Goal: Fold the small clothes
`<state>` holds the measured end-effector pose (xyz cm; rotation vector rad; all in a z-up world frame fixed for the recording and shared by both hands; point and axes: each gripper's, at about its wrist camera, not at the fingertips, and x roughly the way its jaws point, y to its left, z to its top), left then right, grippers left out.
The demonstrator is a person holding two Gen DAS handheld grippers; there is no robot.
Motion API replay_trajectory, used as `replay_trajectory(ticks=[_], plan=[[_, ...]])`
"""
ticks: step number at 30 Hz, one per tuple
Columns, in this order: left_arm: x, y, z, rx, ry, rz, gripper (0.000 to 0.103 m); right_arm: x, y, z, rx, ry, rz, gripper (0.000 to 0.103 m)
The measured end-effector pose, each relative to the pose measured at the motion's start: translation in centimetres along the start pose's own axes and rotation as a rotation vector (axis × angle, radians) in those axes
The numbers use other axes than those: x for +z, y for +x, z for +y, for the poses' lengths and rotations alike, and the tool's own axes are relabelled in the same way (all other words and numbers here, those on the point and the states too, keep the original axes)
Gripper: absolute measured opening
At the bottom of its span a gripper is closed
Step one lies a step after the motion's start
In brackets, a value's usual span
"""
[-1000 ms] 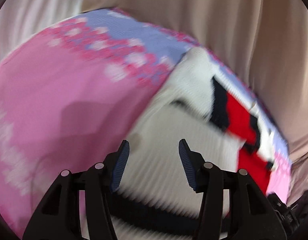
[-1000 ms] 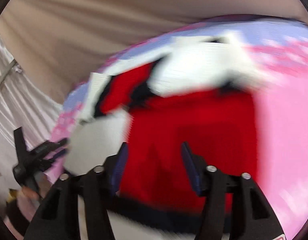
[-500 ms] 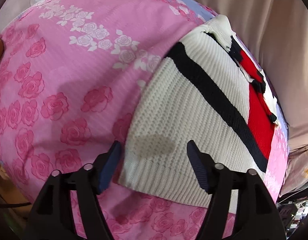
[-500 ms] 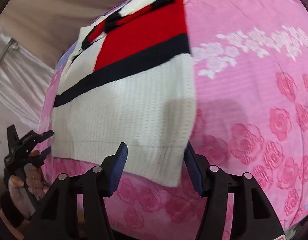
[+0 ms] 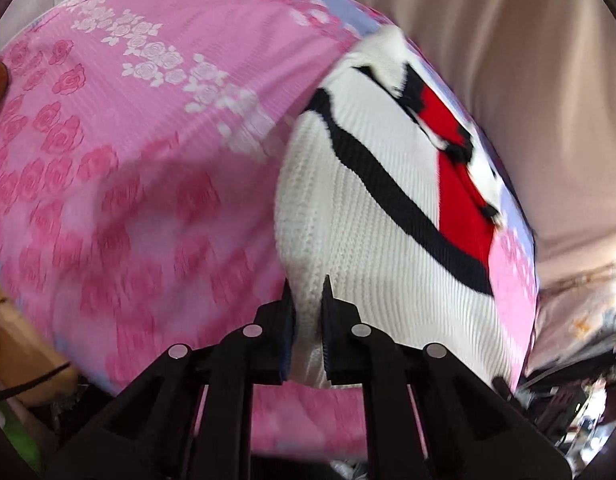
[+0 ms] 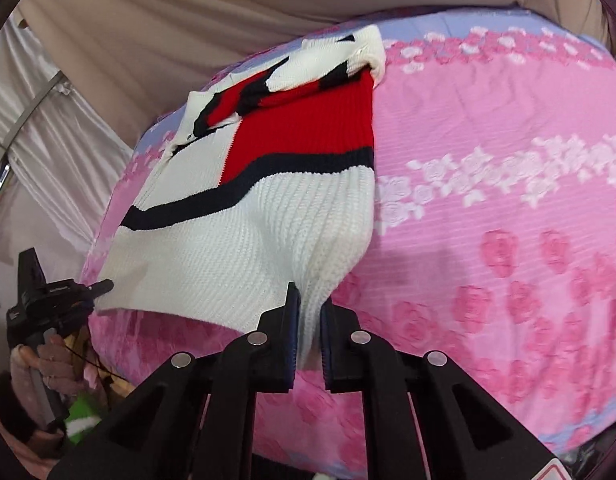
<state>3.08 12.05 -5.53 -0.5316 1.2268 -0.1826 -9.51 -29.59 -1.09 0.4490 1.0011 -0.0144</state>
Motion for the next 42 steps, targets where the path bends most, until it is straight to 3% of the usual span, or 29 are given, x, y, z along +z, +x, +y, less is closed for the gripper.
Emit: replay_trajectory(ticks=[5,11,14,17,20,22,27,30,33,35,36,38,40,42], plan=[[-5.8,-1.2,-1.3,0.043,0.052,0.09,0.01,-2.7,-2.5,-2.3,-0.023,-0.025,0.085,0.007],[-12.1,-2.7,-0.3,0.127,0.041,0.234,0.01,-8.9,-4.2,-3.7,0.007,-0.111,0.347,0.004],[-12.8,-3.6,0.3,0.154,0.053,0.288,0.01,-10.6,-4.9,-3.6,0.05,-0.13,0.426,0.004],[-13.3,-4.7,-0.2,0.165,0.095,0.309,0.01,-10.0,-5.4,-3.3,0.078,-0.104,0.435,0.004],[-9.5,-5.4,-2.0,0.115,0.101,0.209,0.01,-6.1,-5.8,-3.4,0.096,-0.032,0.312,0.004],[-6.4,-5.7,-3.3,0.051,0.106,0.128,0.01,-1.7,-6.2,-3.5,0.112,0.012,0.174,0.004],[5.1,-3.6,-9.6,-0.072,0.194,-0.091,0.01,10.9,-4.2,-4.0,0.14,0.079,-0.118,0.004],[11.2,-0.6,-13.1,-0.063,0.226,-0.188,0.012,18.0,-0.3,-3.7,0.109,0.085,-0.199,0.005],[16.4,4.9,-14.6,-0.001,0.18,-0.216,0.017,22.9,5.6,-4.5,0.05,0.13,-0.189,0.014],[18.3,7.6,-15.3,0.096,0.164,-0.239,0.016,24.5,8.0,-5.3,-0.021,0.176,-0.167,0.014],[18.8,8.2,-14.9,0.132,0.146,-0.239,0.014,24.4,8.0,-5.4,-0.011,0.204,-0.178,0.014],[18.7,7.3,-13.7,0.069,0.116,-0.256,0.015,23.0,6.7,-5.4,0.036,0.209,-0.229,0.019],[17.7,5.8,-12.2,0.053,0.122,-0.272,0.021,20.9,5.7,-5.1,0.016,0.175,-0.237,0.043],[16.9,5.4,-11.4,0.066,0.141,-0.275,0.024,19.1,6.3,-5.3,-0.034,0.128,-0.202,0.046]])
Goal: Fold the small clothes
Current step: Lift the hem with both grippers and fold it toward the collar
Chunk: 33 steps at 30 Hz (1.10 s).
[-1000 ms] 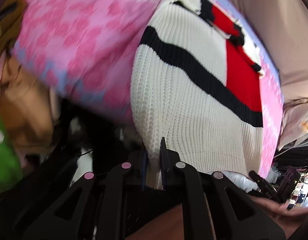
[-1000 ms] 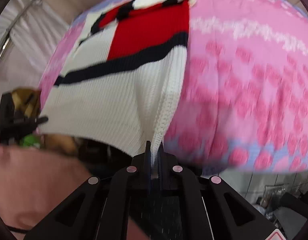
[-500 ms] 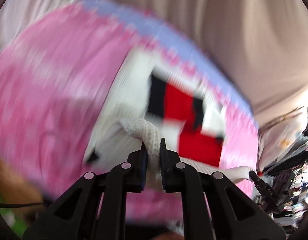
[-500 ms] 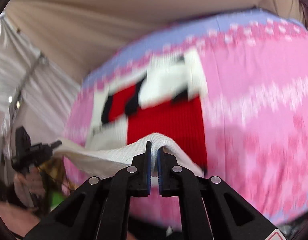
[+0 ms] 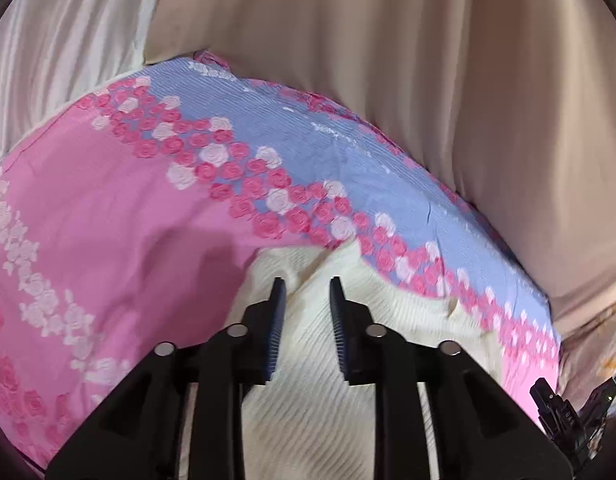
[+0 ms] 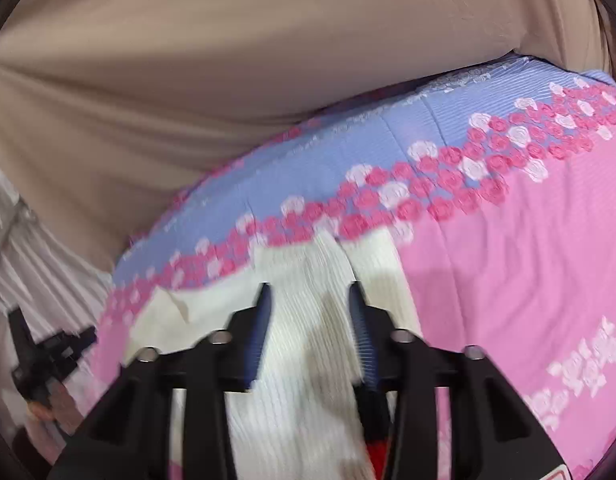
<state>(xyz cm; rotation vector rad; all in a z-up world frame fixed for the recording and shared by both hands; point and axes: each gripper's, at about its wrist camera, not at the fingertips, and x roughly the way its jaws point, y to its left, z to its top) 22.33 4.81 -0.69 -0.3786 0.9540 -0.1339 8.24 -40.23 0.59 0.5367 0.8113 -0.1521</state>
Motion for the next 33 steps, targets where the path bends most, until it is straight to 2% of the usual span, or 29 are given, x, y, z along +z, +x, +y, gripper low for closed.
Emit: replay_trajectory(ticks=[3,6,7,8,9,11,14,15,16,18,20,23,24,25,27,29,30,31,32,33], plan=[[-1.6,0.5,0.4,0.029,0.029,0.034,0.026,-1.1,1.7,-0.5,-0.045,-0.021,0.059,0.046],[-3.0,1.6,0.3,0.063,0.025,0.061,0.031,-0.6,4.3,-0.5,-0.075,-0.036,0.094,0.052],[-3.3,2.0,0.3,0.08,0.019,0.071,0.031,-0.5,5.3,-0.3,-0.079,-0.049,0.114,0.047],[-3.7,2.6,0.4,0.089,0.011,0.087,0.031,-0.4,6.2,-0.1,-0.068,-0.06,0.138,0.036],[-4.0,2.9,0.5,0.098,0.01,0.097,0.031,-0.2,6.6,0.1,-0.062,-0.07,0.156,0.012],[-4.3,3.4,0.6,0.12,0.017,0.106,0.031,0.5,5.7,0.5,-0.047,-0.074,0.134,0.011],[-4.4,3.6,0.8,0.139,0.034,0.102,0.032,2.7,2.8,0.0,-0.048,-0.039,0.022,0.011],[-4.4,3.8,0.9,0.145,0.035,0.104,0.032,3.1,2.9,-0.6,-0.056,-0.024,0.013,0.011],[-4.6,4.2,1.0,0.152,0.038,0.109,0.032,3.1,3.8,-1.1,-0.075,-0.023,0.041,0.012],[-4.9,5.0,1.2,0.18,0.044,0.125,0.032,2.1,7.8,-2.1,-0.148,-0.061,0.182,0.013],[-5.1,5.3,1.4,0.195,0.036,0.134,0.034,1.7,7.4,-1.6,-0.151,-0.076,0.16,0.014],[-4.3,4.4,1.2,0.142,0.008,0.106,0.032,2.2,4.9,-0.4,-0.124,-0.06,0.078,0.022],[-3.8,4.4,0.7,0.132,0.018,0.095,0.033,2.4,4.9,0.0,-0.115,-0.069,0.081,0.034],[-3.2,4.6,0.2,0.124,0.035,0.087,0.035,2.7,5.2,0.3,-0.116,-0.083,0.09,0.04],[-1.9,5.5,-1.1,0.117,0.057,0.095,0.041,3.2,6.6,1.0,-0.139,-0.116,0.116,0.044],[-0.6,7.5,-2.1,0.07,0.072,0.126,0.045,3.4,8.2,1.4,-0.152,-0.132,0.133,0.048],[-0.4,8.5,-2.4,0.07,0.084,0.145,0.044,3.6,9.4,1.7,-0.149,-0.145,0.15,0.042],[-0.3,9.5,-2.7,0.075,0.104,0.165,0.029,3.5,9.9,1.8,-0.143,-0.157,0.165,0.005],[-0.2,10.5,-2.9,0.11,0.139,0.185,0.013,3.7,9.9,1.7,-0.14,-0.152,0.167,0.007],[-0.1,10.9,-2.8,0.133,0.141,0.192,0.006,4.0,9.1,1.6,-0.129,-0.128,0.133,0.007]])
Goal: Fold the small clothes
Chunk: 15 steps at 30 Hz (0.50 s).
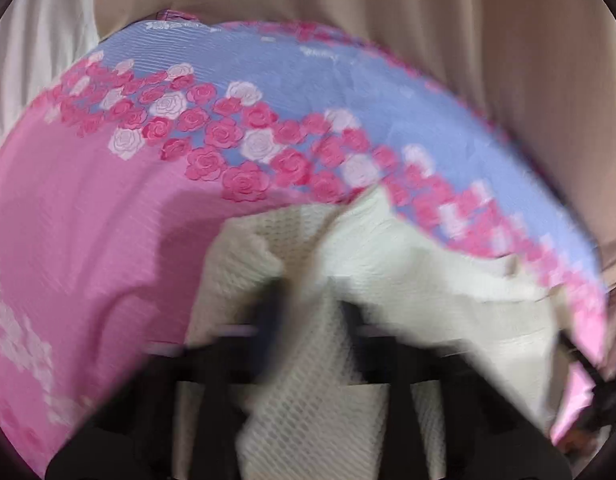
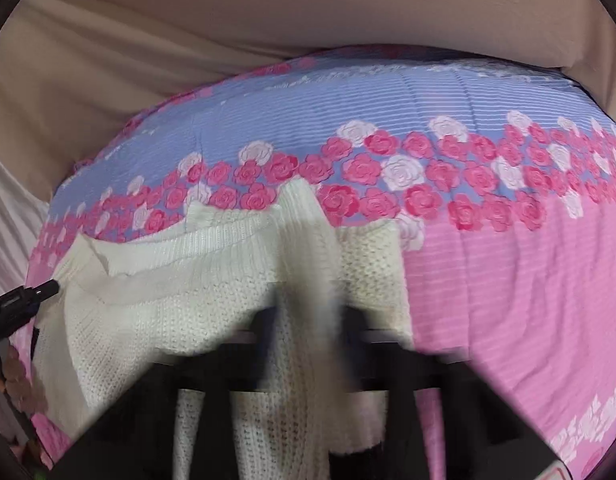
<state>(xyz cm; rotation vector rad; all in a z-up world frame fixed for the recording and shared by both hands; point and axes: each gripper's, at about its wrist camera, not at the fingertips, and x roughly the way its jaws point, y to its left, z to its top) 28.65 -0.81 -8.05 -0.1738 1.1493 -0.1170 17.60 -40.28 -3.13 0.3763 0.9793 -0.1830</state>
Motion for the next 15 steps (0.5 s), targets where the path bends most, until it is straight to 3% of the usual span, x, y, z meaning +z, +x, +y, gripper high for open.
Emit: replay_trajectory(ticks=[3,6,7,9,12,15], plan=[[0.4,0.1,2.1,-0.005,-0.095,-0.013,0.006,0.3,-1.9,-2.7,-0.003,0.091,-0.083,0.007],[0.5,1.0,2.7,-0.014,-0.114,0.0,0.007,-0.3,1.3,-4.6,-0.029,0.102,0.048,0.008],[0.4,0.9,2.5,-0.007,-0.104,-0.008,0.007,-0.4,1.1,-4.5,-0.021,0.105,0.043,0.01],[0.4,0.1,2.1,-0.016,-0.099,-0.024,0.009,-0.6,-1.4,-3.9,0.006,0.12,-0.021,0.018],[-0.4,-2.8,1.8,-0.049,-0.072,-0.089,0.01,-2.4,-5.8,-3.0,0.055,0.121,-0.089,0.02],[-2.6,-5.6,2.0,-0.059,-0.033,-0.108,0.014,-6.6,-8.3,-2.6,0.03,0.1,-0.068,0.052]])
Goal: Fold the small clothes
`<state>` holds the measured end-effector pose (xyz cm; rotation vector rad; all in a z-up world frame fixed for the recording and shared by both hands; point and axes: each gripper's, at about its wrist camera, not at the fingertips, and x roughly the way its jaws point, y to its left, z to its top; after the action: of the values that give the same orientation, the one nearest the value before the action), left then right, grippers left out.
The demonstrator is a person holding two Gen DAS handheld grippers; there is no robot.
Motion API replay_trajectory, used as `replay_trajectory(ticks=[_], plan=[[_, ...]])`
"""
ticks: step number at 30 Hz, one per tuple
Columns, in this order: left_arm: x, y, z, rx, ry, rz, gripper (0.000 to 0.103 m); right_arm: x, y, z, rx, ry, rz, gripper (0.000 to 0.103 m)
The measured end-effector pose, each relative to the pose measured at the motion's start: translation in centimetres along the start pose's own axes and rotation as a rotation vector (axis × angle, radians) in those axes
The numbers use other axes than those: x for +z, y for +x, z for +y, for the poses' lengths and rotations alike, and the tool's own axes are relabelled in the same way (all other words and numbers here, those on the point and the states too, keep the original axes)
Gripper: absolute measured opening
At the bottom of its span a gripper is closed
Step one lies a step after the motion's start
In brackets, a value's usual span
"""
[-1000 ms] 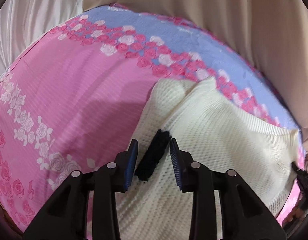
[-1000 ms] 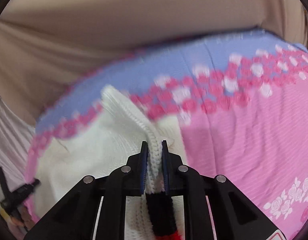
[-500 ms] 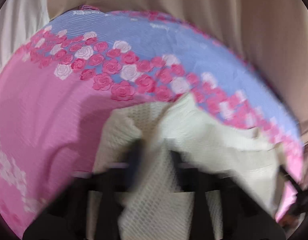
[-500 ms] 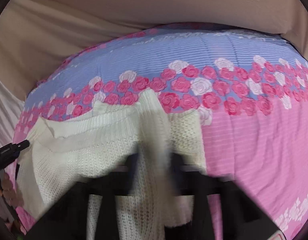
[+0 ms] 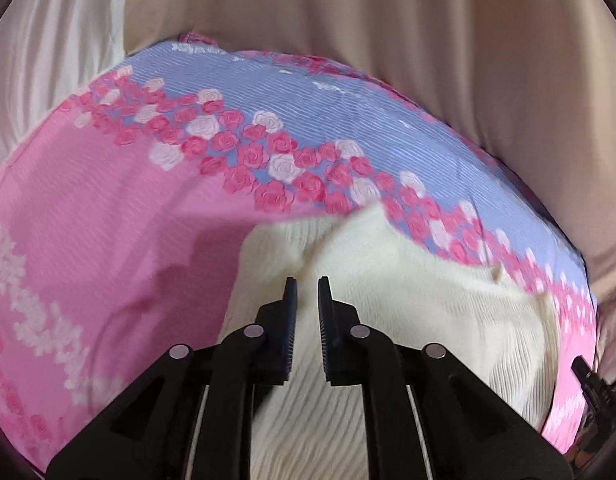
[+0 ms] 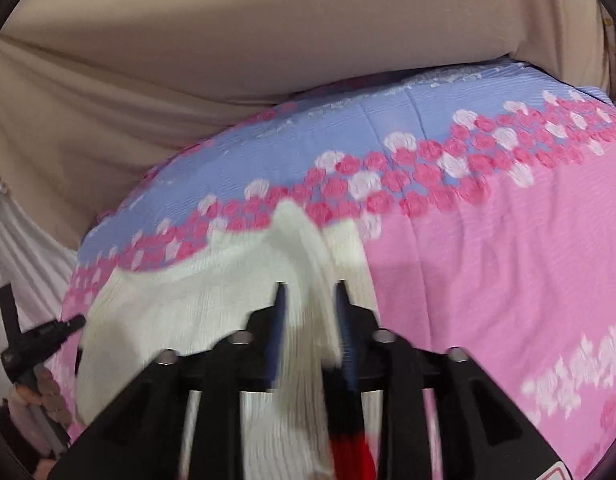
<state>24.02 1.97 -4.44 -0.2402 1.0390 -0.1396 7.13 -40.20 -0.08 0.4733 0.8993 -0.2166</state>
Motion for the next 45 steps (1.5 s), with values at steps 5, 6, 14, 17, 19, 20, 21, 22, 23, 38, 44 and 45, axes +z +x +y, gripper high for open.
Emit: replay_trajectory(ticks=[5,6,14,17,19,20,21,22,23,38,44,45], plan=[[-6.1,-2.6,3.6,-0.005,-0.103,0.074,0.032,-8.7,-1.5,-2.7,-0.022,0.054,0.12,0.053],[-8.0,-3.0,5.1,-0.001,-0.173,0.089,0.033,-10.1,-1.4,-3.6,-0.005,0.097,0.145,0.053],[-11.2,-4.6,6.9,-0.033,-0.392,-0.009,0.041,-10.7,1.2,-4.8,0.162,0.293,0.121,0.069],[-11.7,-5.9,6.7,-0.034,-0.447,-0.045,0.041,-9.7,2.2,-4.1,0.183,0.321,0.113,0.069],[-12.6,-6.3,6.9,-0.026,-0.47,-0.037,0.044,-9.5,2.4,-3.7,0.205,0.345,0.114,0.063],[-13.4,-6.2,7.4,-0.024,-0.497,-0.008,0.045,-9.5,2.6,-3.6,0.203,0.342,0.115,0.057],[-13.9,-5.7,7.5,-0.033,-0.524,0.023,0.045,-9.5,2.9,-3.4,0.199,0.335,0.128,0.039],[-14.3,-5.0,7.7,-0.039,-0.547,0.051,0.045,-9.6,3.1,-3.3,0.186,0.334,0.138,0.026],[-14.4,-4.2,7.7,-0.054,-0.561,0.066,0.045,-9.7,3.2,-3.3,0.186,0.338,0.144,0.021],[-16.1,-9.7,8.0,-0.072,-0.369,0.213,0.008,-12.2,-9.8,-4.9,0.063,0.167,0.146,0.013],[-21.8,-10.4,8.3,0.109,-0.255,0.287,0.009,-20.1,-7.6,-9.5,-0.047,0.26,0.281,0.022],[-21.4,-11.6,8.3,0.121,-0.25,0.243,0.009,-19.7,-8.8,-9.9,-0.028,0.299,0.236,0.023]])
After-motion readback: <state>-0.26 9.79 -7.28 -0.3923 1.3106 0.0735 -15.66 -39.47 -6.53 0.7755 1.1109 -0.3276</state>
